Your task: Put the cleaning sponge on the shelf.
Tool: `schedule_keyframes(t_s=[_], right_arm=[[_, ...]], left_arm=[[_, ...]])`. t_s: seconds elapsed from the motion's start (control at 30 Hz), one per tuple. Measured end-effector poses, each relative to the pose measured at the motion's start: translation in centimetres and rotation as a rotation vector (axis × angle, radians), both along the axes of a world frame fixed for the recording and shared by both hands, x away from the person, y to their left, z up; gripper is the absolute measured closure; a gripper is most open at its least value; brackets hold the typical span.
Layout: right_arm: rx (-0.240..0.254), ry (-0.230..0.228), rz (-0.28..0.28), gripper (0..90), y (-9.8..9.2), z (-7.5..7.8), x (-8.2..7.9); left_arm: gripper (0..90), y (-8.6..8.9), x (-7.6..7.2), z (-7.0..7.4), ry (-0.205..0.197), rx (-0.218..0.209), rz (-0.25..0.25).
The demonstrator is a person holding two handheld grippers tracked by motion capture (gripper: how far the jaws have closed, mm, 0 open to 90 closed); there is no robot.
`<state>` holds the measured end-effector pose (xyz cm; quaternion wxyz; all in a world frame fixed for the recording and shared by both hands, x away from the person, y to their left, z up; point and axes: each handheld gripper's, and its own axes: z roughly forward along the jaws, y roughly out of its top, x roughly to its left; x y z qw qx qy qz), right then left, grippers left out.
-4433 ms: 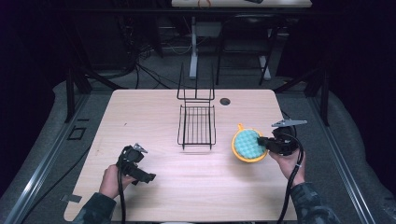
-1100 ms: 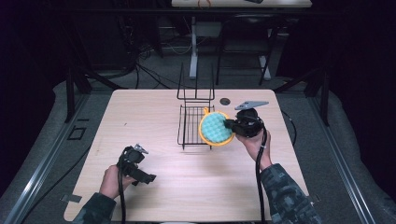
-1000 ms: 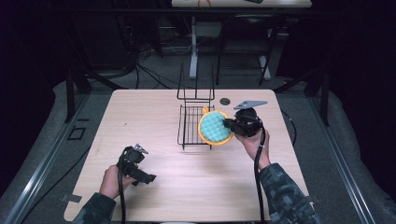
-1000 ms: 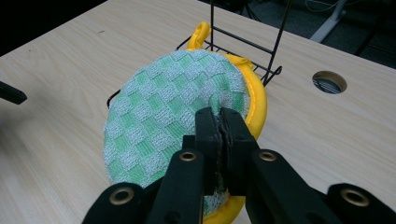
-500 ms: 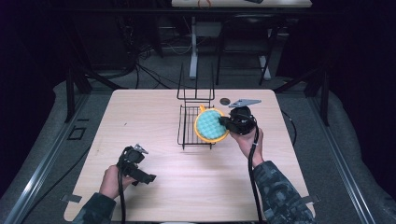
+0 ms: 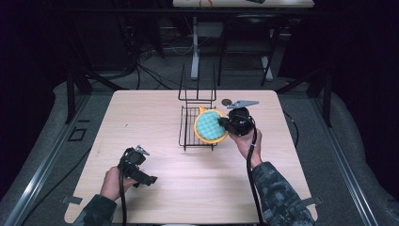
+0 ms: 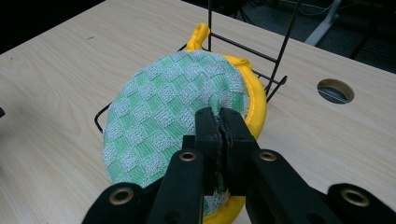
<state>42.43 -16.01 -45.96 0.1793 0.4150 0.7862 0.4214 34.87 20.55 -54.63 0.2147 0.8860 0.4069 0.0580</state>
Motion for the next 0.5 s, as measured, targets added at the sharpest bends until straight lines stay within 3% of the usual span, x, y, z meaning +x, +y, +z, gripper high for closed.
schedule_keyframes(t_s=[0.5], right_arm=[[-0.008, 0.001, -0.011, 86.6, 0.90, -0.76, 0.57]], left_arm=[[0.2, -0.03, 0.00, 0.00, 0.000, 0.002, -0.005]])
